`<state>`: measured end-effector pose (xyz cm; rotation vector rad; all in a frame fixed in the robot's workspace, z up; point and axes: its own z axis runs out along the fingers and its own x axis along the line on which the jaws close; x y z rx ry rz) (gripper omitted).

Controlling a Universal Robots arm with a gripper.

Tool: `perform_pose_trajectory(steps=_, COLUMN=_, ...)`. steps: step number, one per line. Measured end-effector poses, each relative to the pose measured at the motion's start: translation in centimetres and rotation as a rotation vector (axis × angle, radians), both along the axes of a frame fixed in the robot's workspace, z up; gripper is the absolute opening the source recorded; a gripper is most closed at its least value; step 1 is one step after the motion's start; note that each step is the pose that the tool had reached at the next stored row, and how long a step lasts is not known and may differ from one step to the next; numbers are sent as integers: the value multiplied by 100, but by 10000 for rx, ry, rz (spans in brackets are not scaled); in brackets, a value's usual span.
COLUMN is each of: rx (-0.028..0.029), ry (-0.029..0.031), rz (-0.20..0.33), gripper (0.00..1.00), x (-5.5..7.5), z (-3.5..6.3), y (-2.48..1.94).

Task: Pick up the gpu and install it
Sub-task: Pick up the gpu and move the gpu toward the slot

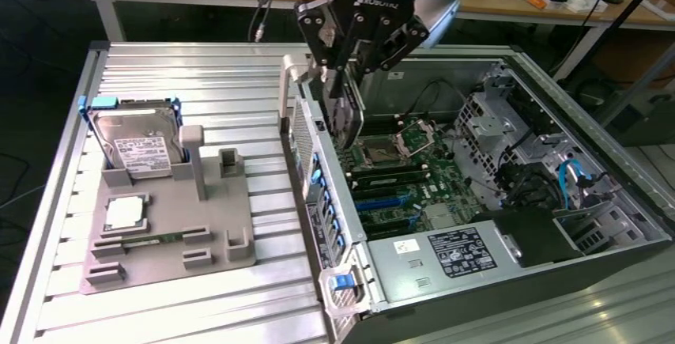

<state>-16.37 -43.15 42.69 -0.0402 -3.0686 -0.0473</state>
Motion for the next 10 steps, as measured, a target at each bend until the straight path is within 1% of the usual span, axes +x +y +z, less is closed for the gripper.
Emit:
perform_pose_trajectory(steps=1, rx=2, ry=41, rz=3, gripper=27, x=80, z=-3, y=0)
perform_pose_trajectory(steps=3, rx=1, ry=68, rz=10, gripper=27, x=173, z=-6, y=0)
perform_pose_trajectory(steps=5, rx=1, ry=116, rz=29, gripper=27, x=309, z=-10, y=0)
perform_pose_trajectory(steps=7, rx=1, ry=155, rz=43, gripper=27, x=395, z=-11, y=0)
perform_pose_trajectory(steps=10, rx=0, ry=183, rz=73, gripper=27, x=534, z=-16, y=0)
